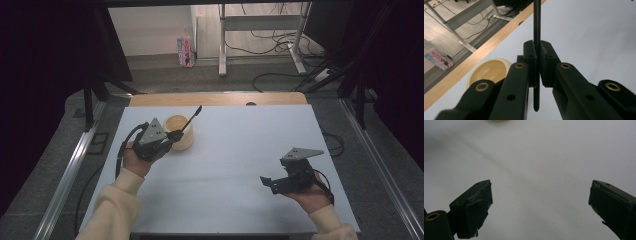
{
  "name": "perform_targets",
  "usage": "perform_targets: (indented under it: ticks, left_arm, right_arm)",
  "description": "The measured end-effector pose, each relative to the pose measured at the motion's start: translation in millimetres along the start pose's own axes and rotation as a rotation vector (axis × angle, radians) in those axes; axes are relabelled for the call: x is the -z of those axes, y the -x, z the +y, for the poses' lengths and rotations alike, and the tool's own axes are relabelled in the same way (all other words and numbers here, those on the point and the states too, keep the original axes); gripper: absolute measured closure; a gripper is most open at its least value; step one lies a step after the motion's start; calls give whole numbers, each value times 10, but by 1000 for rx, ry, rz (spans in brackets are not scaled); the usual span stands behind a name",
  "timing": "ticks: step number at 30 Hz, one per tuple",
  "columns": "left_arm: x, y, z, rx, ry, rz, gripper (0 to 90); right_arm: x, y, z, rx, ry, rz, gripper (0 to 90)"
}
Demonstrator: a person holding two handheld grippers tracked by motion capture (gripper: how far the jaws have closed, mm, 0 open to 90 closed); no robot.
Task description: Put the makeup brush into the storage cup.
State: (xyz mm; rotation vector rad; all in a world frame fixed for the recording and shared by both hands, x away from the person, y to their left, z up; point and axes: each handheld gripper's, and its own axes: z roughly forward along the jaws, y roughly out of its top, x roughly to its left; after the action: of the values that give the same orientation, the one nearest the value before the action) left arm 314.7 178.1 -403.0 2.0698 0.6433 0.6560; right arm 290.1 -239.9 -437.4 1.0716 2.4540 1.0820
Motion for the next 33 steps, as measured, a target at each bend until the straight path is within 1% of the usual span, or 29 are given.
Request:
perform_targets:
  ticks: [4,7,13,16,19,20,24,28,30,31,32,33]
  left_arm:
    - [-15,-41,-11,21,7,4,854]
    - [-24,-61,-11,27,11,6,853]
    - [-54,-94,-10,33,8,13,853]
    - [-68,-108,-5,38,13,18,853]
    - [-84,-127,3,51,23,15,853]
    - [-88,-133,8,45,25,20,853]
    - [-106,-150,27,45,32,31,853]
    - [-123,-176,34,60,46,39,853]
    - [-135,-197,34,58,44,45,853]
    - [-142,-203,33,64,43,45,853]
    - [-145,-213,34,60,42,49,854]
    - [-149,-218,33,67,43,47,853]
  right_arm:
    - [-4,-5,1,3,-3,1,54]
    - [-5,-5,0,5,-5,1,56]
    - [-12,-3,-4,10,-5,-1,58]
    - [-14,-5,-5,9,-6,0,59]
    - [-17,-3,-6,10,-6,1,60]
    - [-17,-3,-6,10,-7,1,61]
    - [-20,-10,-6,12,-10,-2,62]
    - [-25,-17,-5,14,-13,0,62]
    - [-26,-17,-7,16,-14,0,63]
    - [-25,-16,-7,15,-14,0,64]
    - [-25,-16,-8,15,-14,0,64]
    - [-23,-16,-7,15,-14,0,64]
